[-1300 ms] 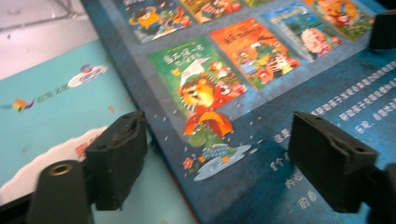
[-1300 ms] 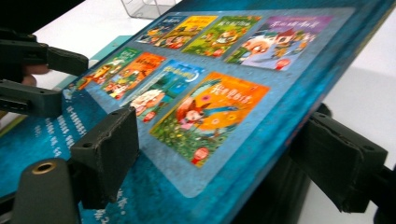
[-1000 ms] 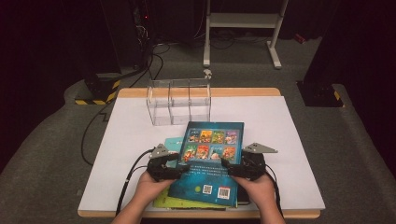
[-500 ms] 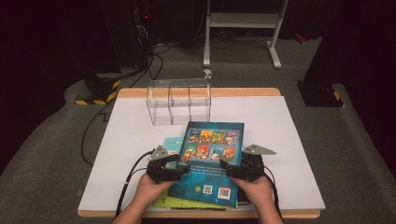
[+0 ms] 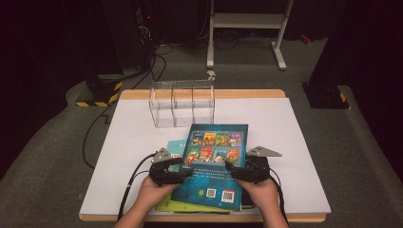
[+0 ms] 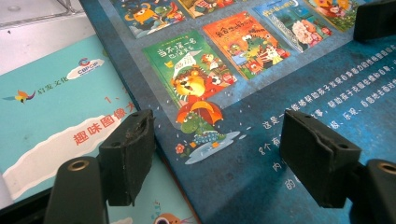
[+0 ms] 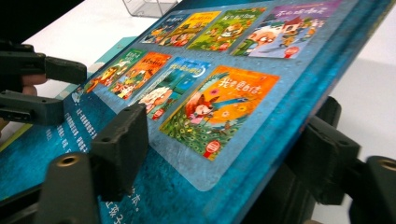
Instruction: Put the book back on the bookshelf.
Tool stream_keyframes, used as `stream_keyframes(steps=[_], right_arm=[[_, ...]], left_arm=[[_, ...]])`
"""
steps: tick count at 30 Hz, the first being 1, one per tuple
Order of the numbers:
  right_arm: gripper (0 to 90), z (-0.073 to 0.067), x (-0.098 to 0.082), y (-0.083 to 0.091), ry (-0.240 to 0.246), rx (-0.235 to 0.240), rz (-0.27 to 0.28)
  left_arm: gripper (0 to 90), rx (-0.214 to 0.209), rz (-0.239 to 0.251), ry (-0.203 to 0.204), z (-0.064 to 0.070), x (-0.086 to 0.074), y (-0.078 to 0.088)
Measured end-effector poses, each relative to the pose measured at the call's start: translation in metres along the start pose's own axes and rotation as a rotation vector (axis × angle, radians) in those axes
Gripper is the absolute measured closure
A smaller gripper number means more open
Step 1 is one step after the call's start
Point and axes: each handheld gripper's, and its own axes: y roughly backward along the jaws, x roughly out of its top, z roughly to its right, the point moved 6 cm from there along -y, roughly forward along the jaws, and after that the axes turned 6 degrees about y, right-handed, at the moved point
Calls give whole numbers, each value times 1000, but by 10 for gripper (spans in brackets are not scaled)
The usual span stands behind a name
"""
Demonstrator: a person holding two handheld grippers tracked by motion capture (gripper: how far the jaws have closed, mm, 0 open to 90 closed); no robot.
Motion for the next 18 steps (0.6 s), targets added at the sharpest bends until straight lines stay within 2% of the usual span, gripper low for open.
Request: stream_keyframes(steps=[4, 6, 8, 12, 18], right_arm=[[326, 2, 1, 3, -20, 0, 7], [358, 3, 1, 5, -15, 0, 16], [363, 2, 1, 7, 8, -8, 39], [386, 2, 1, 9, 14, 0, 60], [419, 3, 1, 12, 8, 2, 62]], left_arm=[[271, 0, 0, 2, 0, 0, 0], [271, -3, 2, 6, 0, 0, 0], [272, -3, 3, 6, 0, 0, 0], [271, -7, 5, 11, 0, 0, 0], [272, -11, 6, 12, 0, 0, 0]])
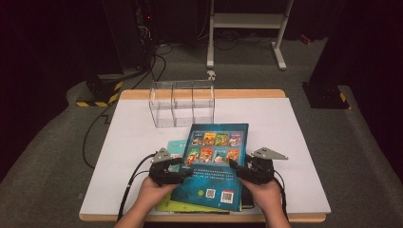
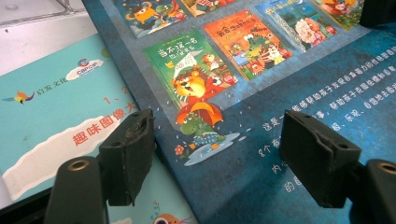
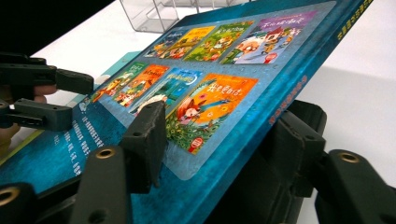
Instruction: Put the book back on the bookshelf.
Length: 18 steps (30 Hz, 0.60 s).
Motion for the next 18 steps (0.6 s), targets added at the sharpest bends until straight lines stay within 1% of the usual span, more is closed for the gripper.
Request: stream_keyframes(steps=[4, 7, 11, 13, 14, 18], right_arm=[[431, -2, 1, 3, 7, -6, 8], [434, -4, 3, 5, 17, -11, 15], [437, -6, 4, 7, 31, -15, 30], [438, -6, 4, 8, 35, -15, 34], [439, -7, 4, 8, 42, -15, 40], [442, -8, 5, 10, 55, -17, 52]], left_arm=[[271, -5, -7, 7, 0, 0, 1], [269, -9, -14, 20, -1, 1, 1], [215, -1, -27, 50, -4, 3, 0], [205, -1, -28, 57, -5, 3, 0], [196, -2, -32, 78, -5, 4, 0], [177, -4, -42, 85, -6, 5, 0]])
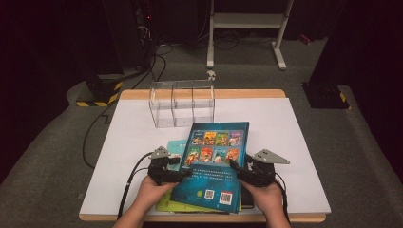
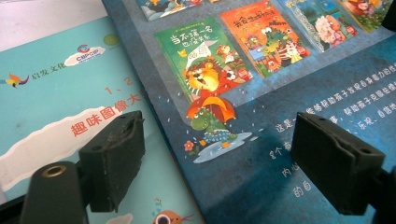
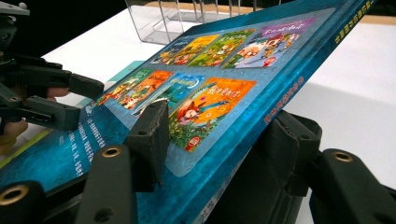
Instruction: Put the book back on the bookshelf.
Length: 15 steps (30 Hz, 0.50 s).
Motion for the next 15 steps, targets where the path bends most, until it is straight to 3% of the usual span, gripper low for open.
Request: stream_keyframes(steps=[15], right_arm=[[468, -4, 5, 7, 28, 11, 50]], left_arm=[[144, -62, -5, 75, 1, 5, -4]])
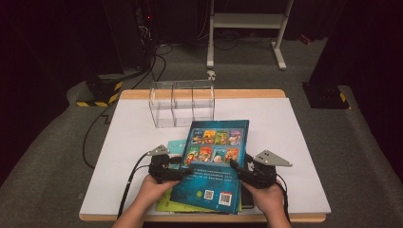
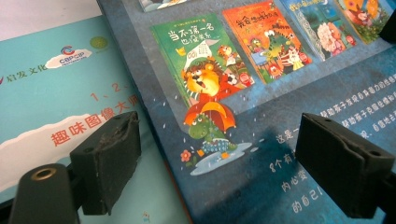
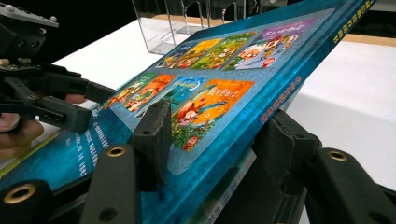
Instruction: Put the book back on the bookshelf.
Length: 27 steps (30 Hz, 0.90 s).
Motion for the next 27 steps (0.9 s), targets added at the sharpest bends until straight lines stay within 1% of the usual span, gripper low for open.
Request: stream_keyframes(steps=[3, 7, 10, 13, 15, 16, 19, 20, 22, 24, 25, 27], right_arm=[[468, 0, 0, 0, 3, 2, 2], [470, -2, 1, -1, 10, 9, 9], [470, -3, 1, -2, 11, 13, 14], [469, -2, 2, -3, 5, 15, 13], [469, -2, 2, -4, -5, 20, 8], [469, -2, 3, -4, -6, 22, 6], [468, -2, 5, -6, -14, 26, -6], [468, -2, 6, -6, -11, 26, -7], [468, -2, 8, -6, -9, 25, -11], [468, -3, 12, -7, 0, 24, -13], [467, -3, 15, -7, 6, 20, -13], [467, -4, 18, -8, 14, 15, -13]], left_arm=[[144, -3, 3, 5, 0, 1, -1], [143, -11, 5, 22, 0, 2, -1], [141, -13, 6, 24, -1, 3, -2], [150, -8, 3, 17, -1, 4, -2], [154, -5, 8, 31, -1, 5, -2], [162, -2, 2, 23, -2, 5, -1], [185, 6, 5, 33, -3, 8, 1], [198, 6, 12, 39, -3, 9, 2], [223, 4, 16, 37, -3, 11, 3], [239, 6, 40, 39, -3, 14, 5], [261, 8, 54, 33, -2, 18, 7], [271, 22, 63, 19, 0, 22, 7]])
